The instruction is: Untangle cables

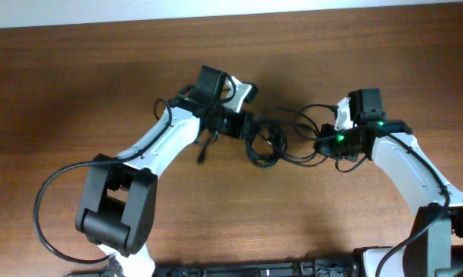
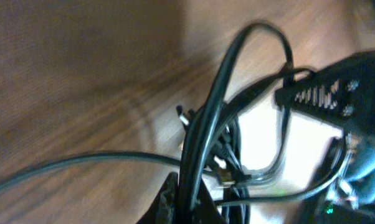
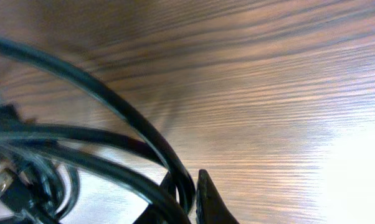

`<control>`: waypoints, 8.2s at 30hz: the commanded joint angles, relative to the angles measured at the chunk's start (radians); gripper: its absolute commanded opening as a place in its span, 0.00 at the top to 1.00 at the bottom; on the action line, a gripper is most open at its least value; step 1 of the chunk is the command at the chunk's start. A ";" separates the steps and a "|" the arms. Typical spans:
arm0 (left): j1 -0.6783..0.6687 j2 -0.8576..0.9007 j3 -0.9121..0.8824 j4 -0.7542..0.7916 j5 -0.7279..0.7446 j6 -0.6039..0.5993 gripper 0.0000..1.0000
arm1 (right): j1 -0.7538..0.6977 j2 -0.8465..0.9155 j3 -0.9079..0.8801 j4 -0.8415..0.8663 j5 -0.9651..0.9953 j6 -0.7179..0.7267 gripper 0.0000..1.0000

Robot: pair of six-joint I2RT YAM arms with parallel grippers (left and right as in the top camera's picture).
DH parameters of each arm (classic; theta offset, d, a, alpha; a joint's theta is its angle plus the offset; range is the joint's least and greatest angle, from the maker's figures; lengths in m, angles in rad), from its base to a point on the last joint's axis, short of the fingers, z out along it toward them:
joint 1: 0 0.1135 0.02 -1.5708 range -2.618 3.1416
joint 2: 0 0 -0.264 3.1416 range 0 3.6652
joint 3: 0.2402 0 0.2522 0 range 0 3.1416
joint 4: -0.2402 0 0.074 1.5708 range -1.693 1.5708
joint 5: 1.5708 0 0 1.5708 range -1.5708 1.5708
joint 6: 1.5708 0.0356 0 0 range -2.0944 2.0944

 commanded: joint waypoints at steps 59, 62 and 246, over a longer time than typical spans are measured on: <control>0.066 -0.138 0.018 -0.204 -0.222 0.135 1.00 | -0.085 0.023 0.320 -0.061 0.558 0.192 0.96; 0.066 -0.138 0.018 -0.197 -0.096 0.161 1.00 | -0.083 0.023 0.351 -0.062 0.058 -0.119 0.63; 0.064 -0.224 0.016 0.039 0.119 0.048 1.00 | 0.211 0.093 0.343 -0.018 -0.259 0.316 0.96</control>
